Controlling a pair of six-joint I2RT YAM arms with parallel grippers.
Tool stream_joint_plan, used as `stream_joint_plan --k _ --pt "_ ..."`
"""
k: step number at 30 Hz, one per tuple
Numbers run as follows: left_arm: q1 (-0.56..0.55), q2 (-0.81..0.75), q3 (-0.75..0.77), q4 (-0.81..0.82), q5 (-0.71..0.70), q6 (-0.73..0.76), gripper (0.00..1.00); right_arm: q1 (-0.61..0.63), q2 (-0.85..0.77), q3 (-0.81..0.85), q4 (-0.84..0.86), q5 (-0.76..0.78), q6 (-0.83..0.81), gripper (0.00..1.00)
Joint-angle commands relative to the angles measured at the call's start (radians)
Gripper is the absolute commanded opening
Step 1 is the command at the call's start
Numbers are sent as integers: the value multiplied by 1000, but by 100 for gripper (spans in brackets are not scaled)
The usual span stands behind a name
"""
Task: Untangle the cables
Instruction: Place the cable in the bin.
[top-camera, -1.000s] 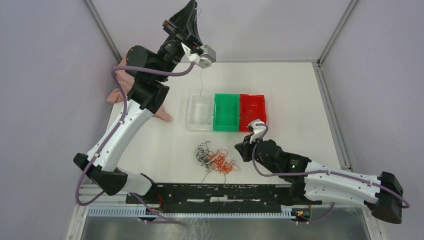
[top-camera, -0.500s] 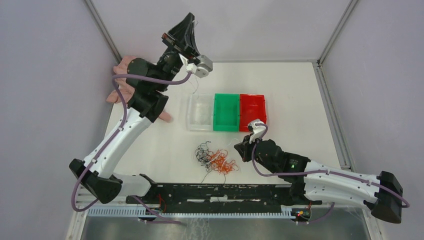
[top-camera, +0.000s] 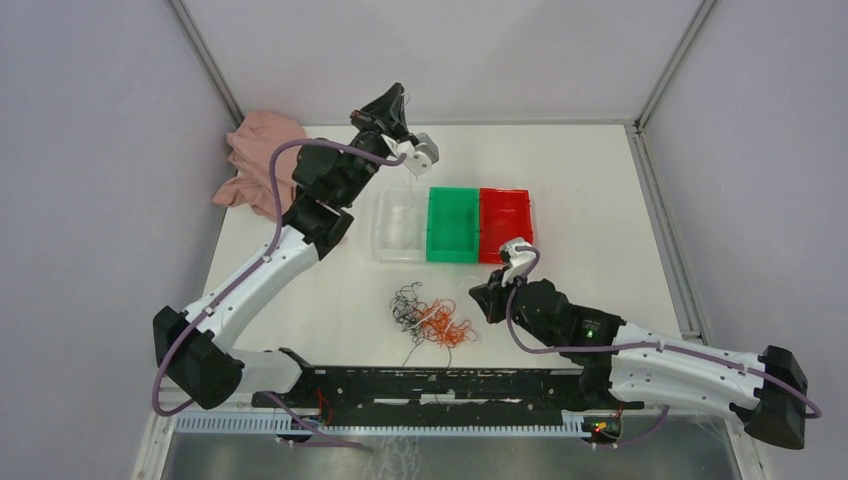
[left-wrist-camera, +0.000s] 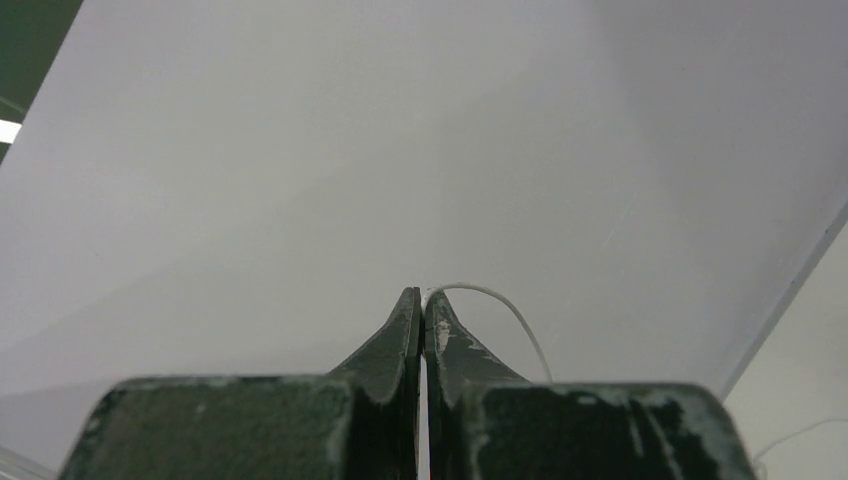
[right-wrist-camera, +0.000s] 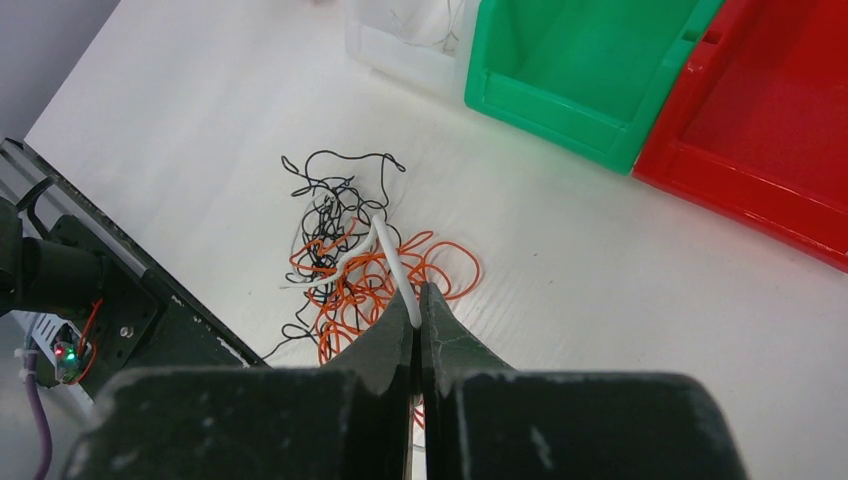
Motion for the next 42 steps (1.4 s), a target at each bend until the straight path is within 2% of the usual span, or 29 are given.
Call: stream_joint_plan --k 1,4,11,19,26,33,38,42 --pt "1 22 35 -49 -90 -136 3 6 -32 -7 34 13 17 1" --pt "3 37 43 -153 -123 -152 3 6 -44 -16 32 20 21 1" --pt "25 46 -39 -272 -151 -121 3 6 -62 -26 22 30 24 1" --pt "47 114 -39 -369 -159 -163 3 6 -66 -15 9 42 27 1" --pt "48 170 -58 -387 -150 -204 3 7 -63 3 -8 52 27 1" --pt "48 266 17 -510 -128 -359 3 7 -39 40 -28 63 21 1" --pt "65 375 165 -743 -85 -573 3 6 -30 50 -27 75 32 1" --pt "69 395 148 -743 -56 -636 3 6 -30 55 -25 84 38 1"
